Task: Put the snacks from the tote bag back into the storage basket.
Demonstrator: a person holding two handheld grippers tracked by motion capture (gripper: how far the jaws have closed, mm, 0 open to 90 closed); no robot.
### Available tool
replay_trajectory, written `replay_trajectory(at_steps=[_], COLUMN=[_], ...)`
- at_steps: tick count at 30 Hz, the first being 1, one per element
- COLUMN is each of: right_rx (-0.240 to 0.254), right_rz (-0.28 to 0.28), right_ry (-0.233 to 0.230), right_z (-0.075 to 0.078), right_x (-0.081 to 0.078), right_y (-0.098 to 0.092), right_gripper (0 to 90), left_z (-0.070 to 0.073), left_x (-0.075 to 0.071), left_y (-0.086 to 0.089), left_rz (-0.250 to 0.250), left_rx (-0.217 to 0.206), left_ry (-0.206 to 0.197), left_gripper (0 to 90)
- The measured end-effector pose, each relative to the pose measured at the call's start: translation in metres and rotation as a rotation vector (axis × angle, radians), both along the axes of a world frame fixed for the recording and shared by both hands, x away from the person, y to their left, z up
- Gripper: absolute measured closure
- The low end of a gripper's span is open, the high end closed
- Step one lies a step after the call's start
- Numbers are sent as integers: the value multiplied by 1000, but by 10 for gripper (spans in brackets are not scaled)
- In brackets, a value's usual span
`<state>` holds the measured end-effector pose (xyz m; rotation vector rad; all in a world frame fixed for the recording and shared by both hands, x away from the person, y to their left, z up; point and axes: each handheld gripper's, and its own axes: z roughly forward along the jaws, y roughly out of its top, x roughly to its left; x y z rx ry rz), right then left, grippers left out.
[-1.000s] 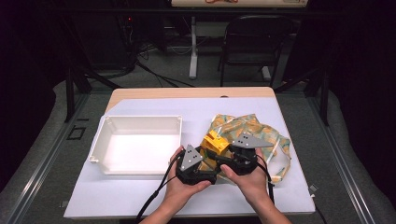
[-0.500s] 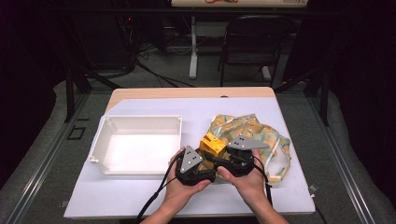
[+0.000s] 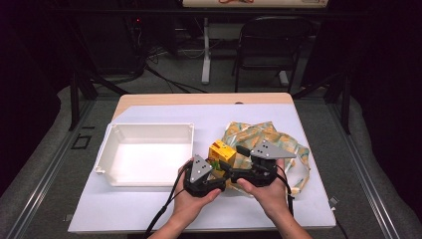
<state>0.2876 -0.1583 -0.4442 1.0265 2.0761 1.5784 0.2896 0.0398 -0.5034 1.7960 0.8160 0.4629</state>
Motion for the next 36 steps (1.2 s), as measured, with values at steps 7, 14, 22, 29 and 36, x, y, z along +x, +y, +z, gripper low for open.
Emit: replay_trajectory(at_steps=[7,14,22,29,36], right_rx=[19,16,4,1,-17], right_rz=[1,-26,-48,-85,-121], right_ry=[-26,-32,-28,-10,1], right_z=[3,1,-12,-22,-29], right_x=[-6,-7,-9,-8,-8], right_y=[-7,-17,-35,-53,-69], right_gripper=[195,200,201,190,183], left_z=[5,10,14,14,16], left_x=[4,6,3,1,-3], left_y=[14,27,39,58,74], left_rz=[33,57,83,128,168], left_rx=[-26,-54,-61,-78,-87], left_ry=[1,-11,-19,-21,-31], left_gripper=[303,304,304,304,304])
